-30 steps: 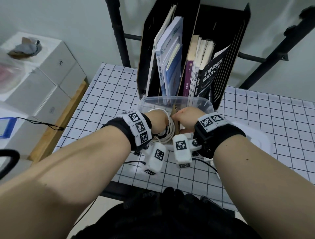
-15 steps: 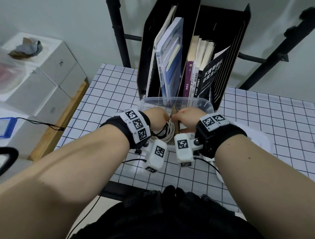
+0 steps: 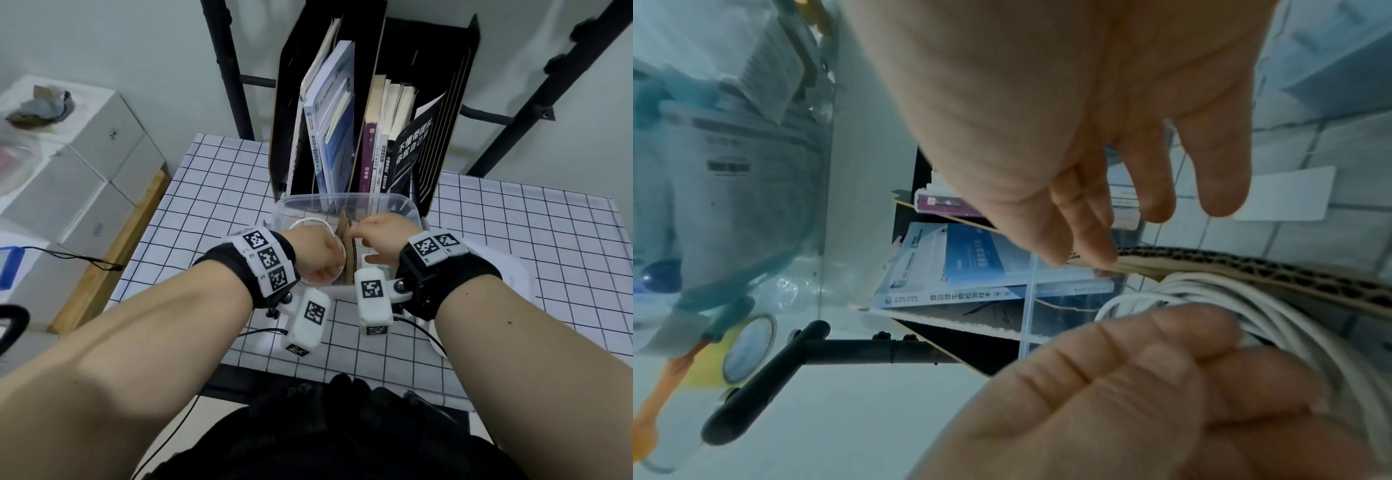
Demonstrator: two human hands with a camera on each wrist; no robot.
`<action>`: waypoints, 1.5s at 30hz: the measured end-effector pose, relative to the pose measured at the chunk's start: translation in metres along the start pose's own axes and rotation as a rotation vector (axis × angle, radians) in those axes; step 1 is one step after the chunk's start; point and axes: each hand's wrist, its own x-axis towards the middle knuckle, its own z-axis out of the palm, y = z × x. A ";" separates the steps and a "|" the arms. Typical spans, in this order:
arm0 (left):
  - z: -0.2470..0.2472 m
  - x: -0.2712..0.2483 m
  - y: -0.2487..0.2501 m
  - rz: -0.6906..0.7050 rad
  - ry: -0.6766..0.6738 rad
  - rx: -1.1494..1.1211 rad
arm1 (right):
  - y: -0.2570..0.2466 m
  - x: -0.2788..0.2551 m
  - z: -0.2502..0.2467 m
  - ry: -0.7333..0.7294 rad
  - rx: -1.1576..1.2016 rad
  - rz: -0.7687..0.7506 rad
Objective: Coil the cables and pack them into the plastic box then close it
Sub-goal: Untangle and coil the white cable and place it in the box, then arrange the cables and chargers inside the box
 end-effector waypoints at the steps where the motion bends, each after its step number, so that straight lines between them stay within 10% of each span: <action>1: 0.002 -0.002 -0.001 0.018 -0.026 0.019 | 0.001 -0.002 -0.001 0.007 0.021 0.012; 21: 0.004 -0.030 -0.010 0.140 -0.096 0.418 | 0.021 -0.049 0.001 0.123 0.268 0.101; 31: 0.001 -0.033 -0.013 0.183 0.131 0.177 | 0.022 -0.056 0.005 0.200 0.355 0.105; 45: 0.035 -0.035 0.062 0.256 -0.123 -0.510 | 0.050 -0.080 -0.038 0.393 0.676 0.100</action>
